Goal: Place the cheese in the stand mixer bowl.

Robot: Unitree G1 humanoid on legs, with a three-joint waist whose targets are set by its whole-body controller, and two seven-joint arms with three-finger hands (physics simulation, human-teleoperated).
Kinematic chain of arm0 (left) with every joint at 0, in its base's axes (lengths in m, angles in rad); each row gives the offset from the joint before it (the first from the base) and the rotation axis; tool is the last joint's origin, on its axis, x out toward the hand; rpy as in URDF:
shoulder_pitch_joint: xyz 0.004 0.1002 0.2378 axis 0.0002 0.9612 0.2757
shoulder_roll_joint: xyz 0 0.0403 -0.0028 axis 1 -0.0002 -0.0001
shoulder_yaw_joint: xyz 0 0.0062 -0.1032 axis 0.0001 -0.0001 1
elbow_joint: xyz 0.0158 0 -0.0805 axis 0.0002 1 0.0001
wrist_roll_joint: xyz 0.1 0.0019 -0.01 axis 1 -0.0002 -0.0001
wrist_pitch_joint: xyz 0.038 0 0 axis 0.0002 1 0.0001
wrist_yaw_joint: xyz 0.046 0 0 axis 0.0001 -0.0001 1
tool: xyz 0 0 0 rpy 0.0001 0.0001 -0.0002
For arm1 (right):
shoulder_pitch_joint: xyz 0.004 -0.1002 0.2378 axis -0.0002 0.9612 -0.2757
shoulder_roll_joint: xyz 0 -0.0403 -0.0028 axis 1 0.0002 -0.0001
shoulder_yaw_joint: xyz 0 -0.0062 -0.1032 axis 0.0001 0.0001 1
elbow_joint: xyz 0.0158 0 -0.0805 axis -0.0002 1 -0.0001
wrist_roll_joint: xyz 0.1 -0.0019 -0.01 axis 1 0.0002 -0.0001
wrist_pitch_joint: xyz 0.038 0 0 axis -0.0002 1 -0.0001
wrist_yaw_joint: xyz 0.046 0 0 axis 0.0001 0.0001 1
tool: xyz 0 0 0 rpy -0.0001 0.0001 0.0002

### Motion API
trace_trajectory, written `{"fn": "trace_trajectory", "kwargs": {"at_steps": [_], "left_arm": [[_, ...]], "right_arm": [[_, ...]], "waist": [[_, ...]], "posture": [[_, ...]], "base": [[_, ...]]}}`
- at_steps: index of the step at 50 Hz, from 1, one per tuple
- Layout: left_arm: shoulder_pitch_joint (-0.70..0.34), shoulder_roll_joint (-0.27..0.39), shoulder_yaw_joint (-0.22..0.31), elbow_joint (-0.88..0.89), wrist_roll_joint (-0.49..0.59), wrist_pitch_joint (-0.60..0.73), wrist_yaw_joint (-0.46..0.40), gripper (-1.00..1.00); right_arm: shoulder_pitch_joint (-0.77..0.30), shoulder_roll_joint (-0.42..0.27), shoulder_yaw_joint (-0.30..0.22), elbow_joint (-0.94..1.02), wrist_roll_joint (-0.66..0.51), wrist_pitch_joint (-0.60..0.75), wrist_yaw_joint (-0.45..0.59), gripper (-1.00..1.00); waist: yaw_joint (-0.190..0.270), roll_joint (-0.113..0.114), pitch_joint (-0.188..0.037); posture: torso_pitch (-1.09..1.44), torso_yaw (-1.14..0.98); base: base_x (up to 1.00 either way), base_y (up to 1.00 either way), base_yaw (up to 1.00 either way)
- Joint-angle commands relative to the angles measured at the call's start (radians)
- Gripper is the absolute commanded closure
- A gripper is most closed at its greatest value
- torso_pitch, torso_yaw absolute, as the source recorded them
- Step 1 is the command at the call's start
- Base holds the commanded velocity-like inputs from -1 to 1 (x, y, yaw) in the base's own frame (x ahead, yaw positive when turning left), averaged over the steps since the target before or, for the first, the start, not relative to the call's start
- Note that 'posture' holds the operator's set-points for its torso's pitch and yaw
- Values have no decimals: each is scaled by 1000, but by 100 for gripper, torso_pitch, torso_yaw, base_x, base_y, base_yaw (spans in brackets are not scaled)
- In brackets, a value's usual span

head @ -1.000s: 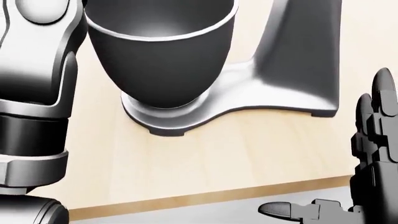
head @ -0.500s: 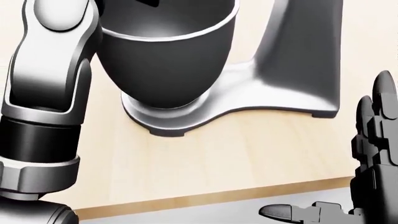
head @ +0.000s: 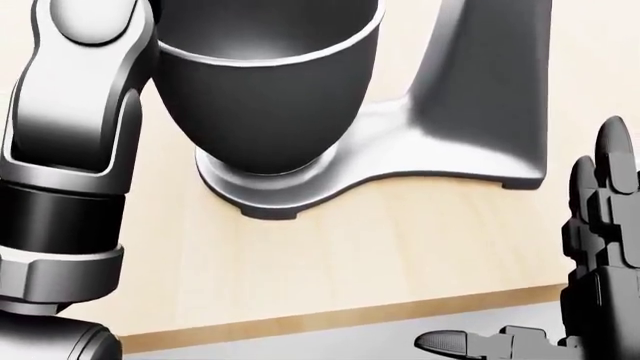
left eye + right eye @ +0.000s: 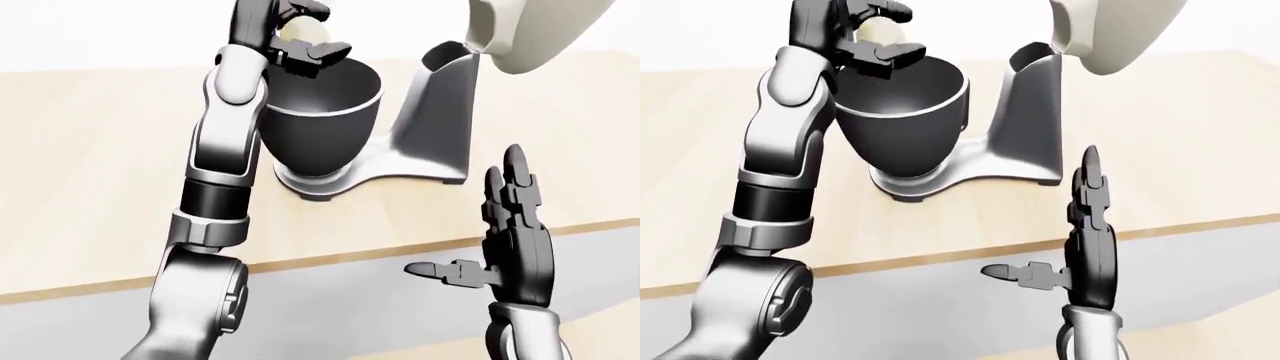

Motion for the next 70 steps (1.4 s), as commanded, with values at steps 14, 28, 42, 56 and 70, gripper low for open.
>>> {"fn": "trace_trajectory", "kwargs": {"at_steps": [14,28,42,56,70], "left_arm": [[-52,13,10,-29,4,-30,12,-100],[-51,25,17,-42,-2,-13,7,-100],[-46,44,37,-51,-74,28,9,-100],[-47,89,60,-84,-177,106,14,-100],[-51,154,83,-56,-219,100,13,-100]], "right_arm": [[-13,-3,-2,-44,3,-24,-3,-100],[-13,-3,2,-49,1,-19,-4,-100],[-13,-4,6,-36,-3,-27,-8,-100],[-14,-5,12,-37,-6,-27,-10,-100],[-15,-5,13,-39,-6,-21,-10,-100]], "waist": [[0,-2,-24],[0,-1,-24],[0,1,-24],[0,4,-24],[-1,7,-23]], "posture": [[0,0],[0,0],[0,0],[0,0],[0,0]], "base": [[0,0,0],[0,0,0],[0,0,0],[0,0,0],[0,0,0]]}}
